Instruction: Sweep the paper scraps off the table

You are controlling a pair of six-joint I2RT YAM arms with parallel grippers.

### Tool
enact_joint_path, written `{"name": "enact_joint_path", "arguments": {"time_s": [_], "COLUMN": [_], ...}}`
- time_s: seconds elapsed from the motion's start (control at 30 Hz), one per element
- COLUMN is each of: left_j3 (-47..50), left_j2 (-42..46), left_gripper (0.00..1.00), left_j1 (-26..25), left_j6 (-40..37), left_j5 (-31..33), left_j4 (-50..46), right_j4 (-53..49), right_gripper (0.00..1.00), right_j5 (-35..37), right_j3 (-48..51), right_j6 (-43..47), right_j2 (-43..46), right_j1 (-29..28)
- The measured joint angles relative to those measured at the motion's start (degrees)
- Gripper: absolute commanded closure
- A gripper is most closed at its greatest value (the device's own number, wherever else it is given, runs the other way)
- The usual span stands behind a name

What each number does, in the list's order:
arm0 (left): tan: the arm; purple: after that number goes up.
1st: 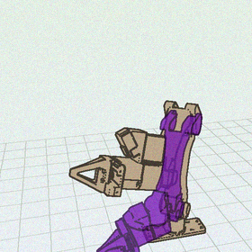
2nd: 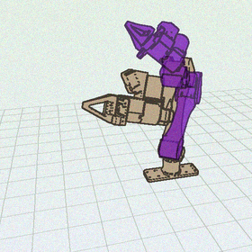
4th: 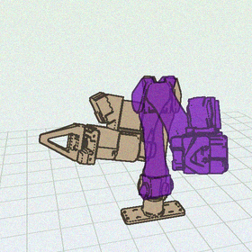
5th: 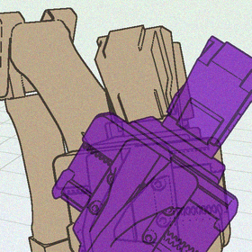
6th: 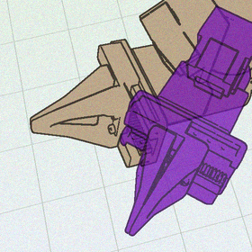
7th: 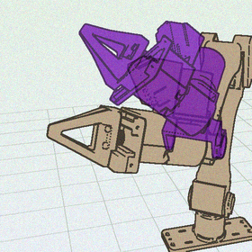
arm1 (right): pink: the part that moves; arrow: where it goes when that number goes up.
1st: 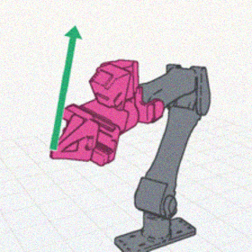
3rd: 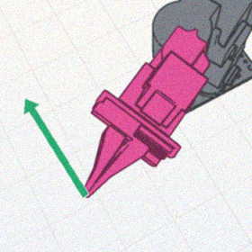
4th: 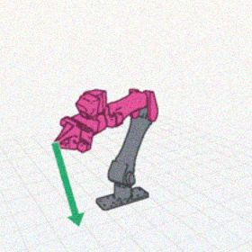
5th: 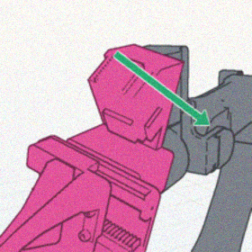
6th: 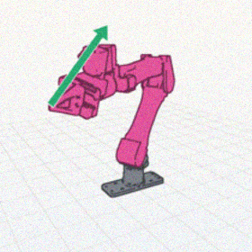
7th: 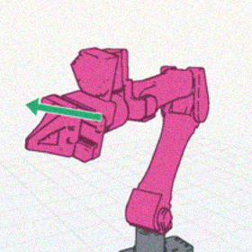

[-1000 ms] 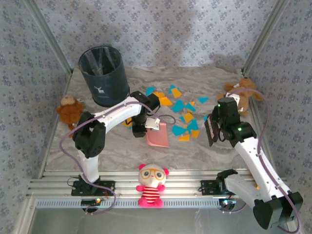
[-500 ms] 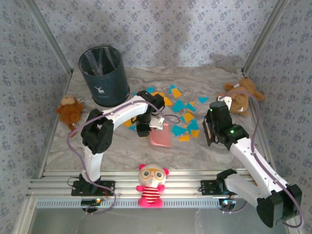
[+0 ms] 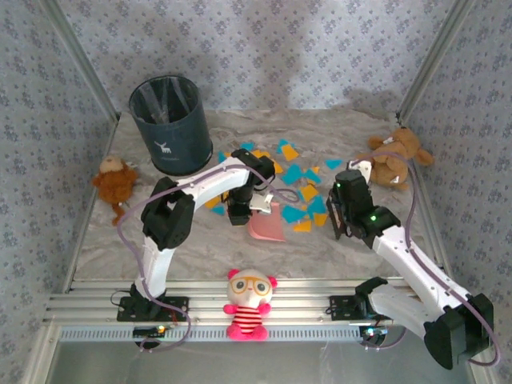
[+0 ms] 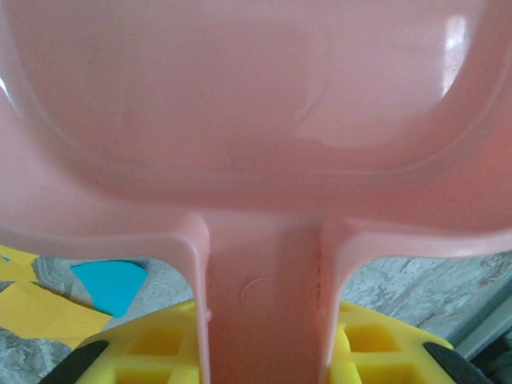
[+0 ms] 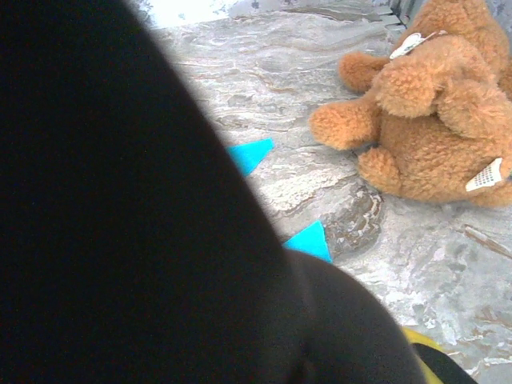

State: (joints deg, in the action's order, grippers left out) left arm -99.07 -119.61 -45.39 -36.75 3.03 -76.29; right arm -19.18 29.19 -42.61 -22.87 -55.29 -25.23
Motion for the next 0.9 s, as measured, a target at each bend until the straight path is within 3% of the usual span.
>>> {"name": "enact_joint_path", "arguments": {"time_s": [0.9], "left_j3": [-2.5], "left_j2": [-2.6], "left_gripper": [1.0], "left_j1": [-0.1], "left_j6": [3.2], "left_j5": [-1.7], "left_j4": [-1.3], "right_j4": [5.9], "right_gripper": [1.0], "right_j5": [-1.7], "right_j3": [-0.1], "right_j6": [-6.6], "right_j2": [-4.4], "right_j1": [-8.0]}}
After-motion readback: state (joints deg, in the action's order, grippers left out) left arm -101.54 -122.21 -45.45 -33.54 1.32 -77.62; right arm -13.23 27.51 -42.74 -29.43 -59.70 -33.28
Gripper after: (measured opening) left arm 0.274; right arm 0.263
